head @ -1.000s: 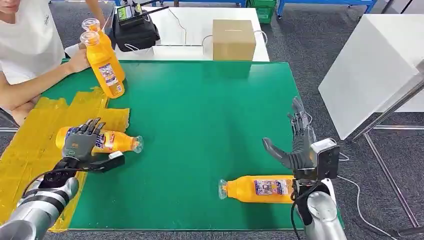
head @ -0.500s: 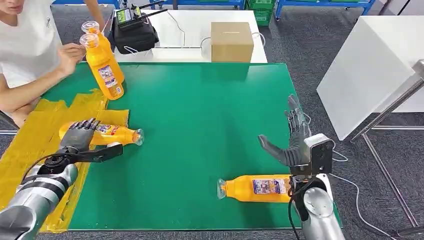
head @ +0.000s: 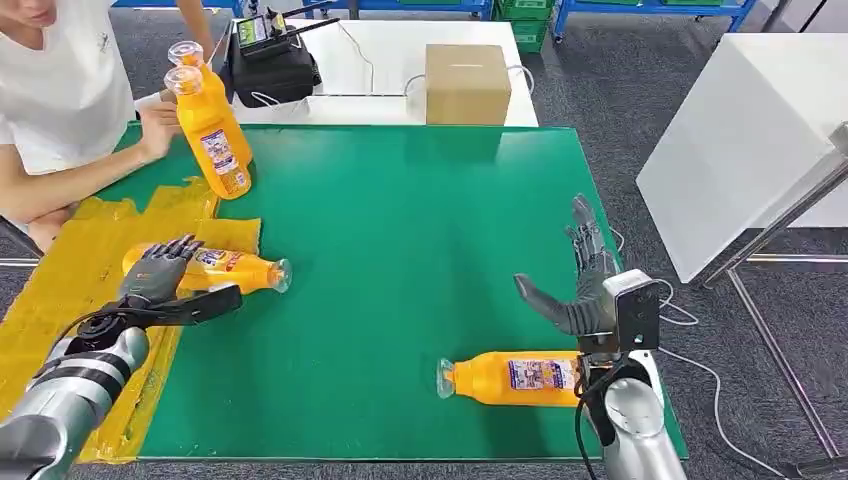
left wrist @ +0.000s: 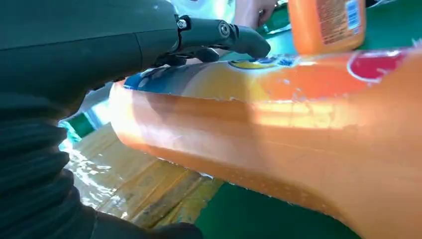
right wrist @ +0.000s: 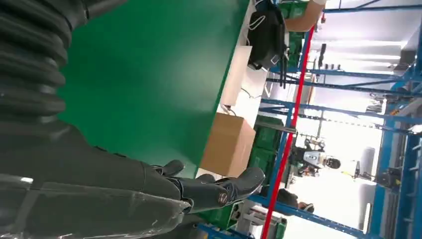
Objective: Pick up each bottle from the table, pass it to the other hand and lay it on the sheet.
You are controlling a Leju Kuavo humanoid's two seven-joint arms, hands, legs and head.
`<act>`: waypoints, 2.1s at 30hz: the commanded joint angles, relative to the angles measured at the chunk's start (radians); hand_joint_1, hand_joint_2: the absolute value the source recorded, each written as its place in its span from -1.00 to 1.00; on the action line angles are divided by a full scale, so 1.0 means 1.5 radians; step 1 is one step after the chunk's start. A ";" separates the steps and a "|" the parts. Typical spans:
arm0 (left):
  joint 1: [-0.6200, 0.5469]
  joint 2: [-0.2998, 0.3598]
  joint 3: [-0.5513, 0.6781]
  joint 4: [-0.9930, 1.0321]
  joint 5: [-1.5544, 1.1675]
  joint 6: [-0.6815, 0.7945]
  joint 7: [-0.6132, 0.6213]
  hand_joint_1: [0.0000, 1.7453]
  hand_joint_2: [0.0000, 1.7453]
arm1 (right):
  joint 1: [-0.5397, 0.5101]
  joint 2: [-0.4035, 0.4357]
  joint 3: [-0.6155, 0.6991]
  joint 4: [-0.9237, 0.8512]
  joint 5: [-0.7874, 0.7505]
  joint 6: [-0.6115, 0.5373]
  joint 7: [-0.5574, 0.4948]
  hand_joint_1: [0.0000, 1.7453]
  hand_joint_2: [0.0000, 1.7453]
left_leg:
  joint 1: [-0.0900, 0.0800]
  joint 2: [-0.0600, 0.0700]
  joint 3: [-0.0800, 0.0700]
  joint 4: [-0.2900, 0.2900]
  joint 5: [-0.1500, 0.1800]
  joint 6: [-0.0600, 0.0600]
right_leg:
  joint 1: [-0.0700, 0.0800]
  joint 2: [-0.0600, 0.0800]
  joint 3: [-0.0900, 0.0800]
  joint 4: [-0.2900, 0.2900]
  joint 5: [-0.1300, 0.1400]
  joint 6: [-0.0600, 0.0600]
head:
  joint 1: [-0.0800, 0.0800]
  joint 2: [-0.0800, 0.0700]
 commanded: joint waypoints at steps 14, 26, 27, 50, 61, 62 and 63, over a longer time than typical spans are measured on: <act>0.191 0.113 -0.040 -0.425 0.366 -0.182 -0.228 -1.00 -1.00 | 0.013 -0.024 -0.007 -0.005 0.062 -0.022 -0.006 -1.00 1.00 | 0.001 0.002 -0.003 0.000 0.000 -0.001 | 0.000 0.001 0.002 0.000 0.000 0.000 | 0.000 0.000; 0.341 -0.011 -0.022 -0.678 0.735 -0.254 -0.319 -1.00 1.00 | 0.008 -0.208 0.146 -0.079 0.285 0.028 -0.019 -1.00 1.00 | -0.001 -0.001 -0.005 0.000 -0.001 -0.002 | -0.001 -0.002 -0.005 -0.001 -0.001 0.000 | 0.000 0.000; 0.340 -0.024 -0.025 -0.677 0.731 -0.256 -0.319 -1.00 1.00 | 0.011 -0.239 0.160 -0.086 0.304 0.039 -0.019 -1.00 1.00 | 0.000 -0.001 -0.005 0.000 -0.001 -0.002 | -0.001 -0.001 -0.005 -0.001 -0.001 0.000 | 0.000 0.000; 0.305 -0.087 -0.093 -0.629 0.685 -0.213 -0.319 -1.00 1.00 | 0.191 -0.525 0.105 -0.192 0.342 0.042 0.024 -1.00 1.00 | -0.002 -0.001 -0.006 0.000 -0.001 -0.001 | -0.002 -0.003 0.000 -0.001 0.000 0.002 | 0.000 0.000; 0.298 -0.100 -0.102 -0.623 0.690 -0.227 -0.319 -1.00 1.00 | 0.145 -0.447 0.139 -0.078 0.390 0.028 0.070 -1.00 1.00 | -0.001 0.001 -0.005 0.000 -0.002 0.000 | -0.002 -0.001 0.001 -0.003 0.001 0.002 | 0.000 0.000; 0.297 -0.104 -0.102 -0.621 0.687 -0.229 -0.319 -1.00 1.00 | 0.132 -0.418 0.148 -0.048 0.407 0.026 0.089 -1.00 1.00 | -0.001 0.001 -0.004 -0.001 -0.002 -0.001 | -0.001 -0.001 0.003 -0.003 0.000 0.001 | 0.000 0.000; 0.297 -0.106 -0.101 -0.620 0.684 -0.230 -0.319 -1.00 1.00 | 0.122 -0.398 0.160 -0.023 0.419 0.025 0.092 -1.00 1.00 | -0.001 0.001 -0.005 -0.001 -0.002 -0.001 | -0.001 -0.001 0.002 -0.003 0.001 0.001 | 0.000 0.000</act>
